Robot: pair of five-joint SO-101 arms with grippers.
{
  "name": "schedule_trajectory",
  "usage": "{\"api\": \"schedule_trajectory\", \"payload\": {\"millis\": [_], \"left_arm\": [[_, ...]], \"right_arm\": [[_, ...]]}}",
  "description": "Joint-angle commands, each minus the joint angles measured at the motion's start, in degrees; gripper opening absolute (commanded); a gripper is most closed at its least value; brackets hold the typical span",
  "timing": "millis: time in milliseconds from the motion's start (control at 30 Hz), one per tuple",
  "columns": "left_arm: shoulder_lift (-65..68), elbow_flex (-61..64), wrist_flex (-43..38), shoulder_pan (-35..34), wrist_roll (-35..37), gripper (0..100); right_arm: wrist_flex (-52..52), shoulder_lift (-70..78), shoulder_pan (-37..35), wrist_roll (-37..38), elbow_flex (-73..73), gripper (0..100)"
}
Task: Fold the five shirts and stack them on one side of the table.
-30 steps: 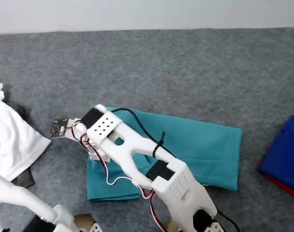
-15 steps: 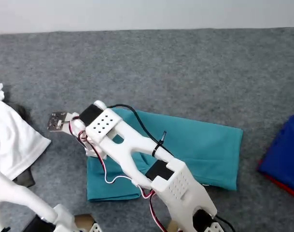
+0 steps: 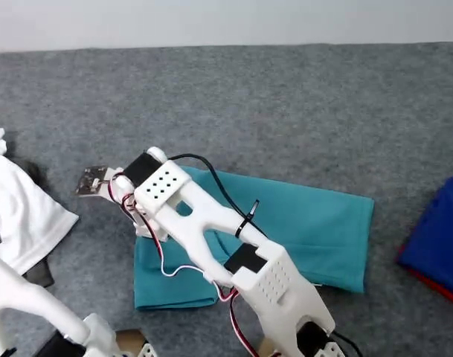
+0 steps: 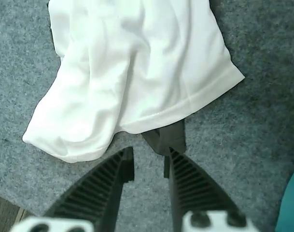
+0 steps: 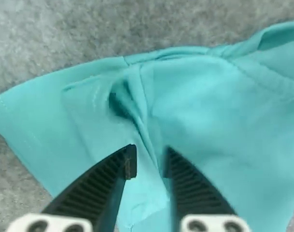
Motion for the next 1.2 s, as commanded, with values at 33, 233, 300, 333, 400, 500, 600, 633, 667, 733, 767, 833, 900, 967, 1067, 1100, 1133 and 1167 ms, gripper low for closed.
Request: {"api": "schedule_trajectory", "payload": {"millis": [33, 233, 300, 333, 400, 500, 600, 633, 667, 733, 767, 833, 900, 967, 1067, 1100, 1133, 1167], "left_arm": [[-1.7, -0.1, -2.0, 0.4, 0.1, 11], [-1.7, -0.1, -2.0, 0.4, 0.1, 11], [-1.7, -0.1, -2.0, 0.4, 0.1, 11], [-1.7, -0.1, -2.0, 0.4, 0.1, 11], [-1.7, -0.1, -2.0, 0.4, 0.1, 11], [-1.7, -0.1, -2.0, 0.4, 0.1, 11], [-1.7, -0.1, -2.0, 0.4, 0.1, 11], [-1.7, -0.1, -2.0, 0.4, 0.1, 11], [-1.7, -0.1, -2.0, 0.4, 0.1, 11], [-1.7, -0.1, -2.0, 0.4, 0.1, 11], [-1.7, -0.1, -2.1, 0.4, 0.1, 11], [-1.7, -0.1, -2.9, 0.4, 0.1, 11], [-1.7, -0.1, -3.5, 0.4, 0.1, 11], [-1.7, -0.1, -3.7, 0.5, 0.1, 11], [-1.7, -0.1, -4.1, 0.5, 0.1, 11], [-1.7, -0.1, -4.1, 0.5, 0.1, 11], [-1.7, -0.1, -4.1, 0.6, 0.1, 11], [-1.7, -0.1, -4.3, 0.6, 0.1, 11]], "right_arm": [[1.3, -2.6, -0.4, -0.6, -3.4, 19.4], [1.0, -2.9, -4.0, -0.6, -3.4, 19.5], [0.0, -1.9, -4.6, -0.6, -3.3, 19.5], [-0.7, -1.4, -4.7, -0.6, -3.3, 19.5], [-1.8, 0.0, -4.7, -0.6, -3.3, 19.5], [-3.0, 1.8, -4.6, -0.4, -3.4, 19.5], [-3.4, 3.3, -4.3, -0.3, -3.4, 19.1], [-3.4, 3.6, -4.3, -0.3, -3.4, 17.9], [-3.4, 3.8, -4.2, -0.3, -3.4, 15.4], [-3.3, 3.8, -3.6, -0.3, -3.4, 7.2], [-3.3, 3.7, -3.3, -0.3, -3.4, 2.4], [-2.7, 3.6, -2.2, -0.3, -4.0, 1.7], [-0.6, 3.6, -0.8, -0.3, -6.3, 0.8], [1.3, 3.6, 0.2, -0.2, -9.1, 1.1], [4.5, 3.7, 1.6, -0.2, -13.7, 1.0], [5.5, 3.9, 2.0, -0.2, -15.2, 1.0], [6.0, 4.0, 2.3, -0.2, -16.2, 1.0], [6.3, 4.1, 2.6, -0.2, -16.9, 1.0]]}}
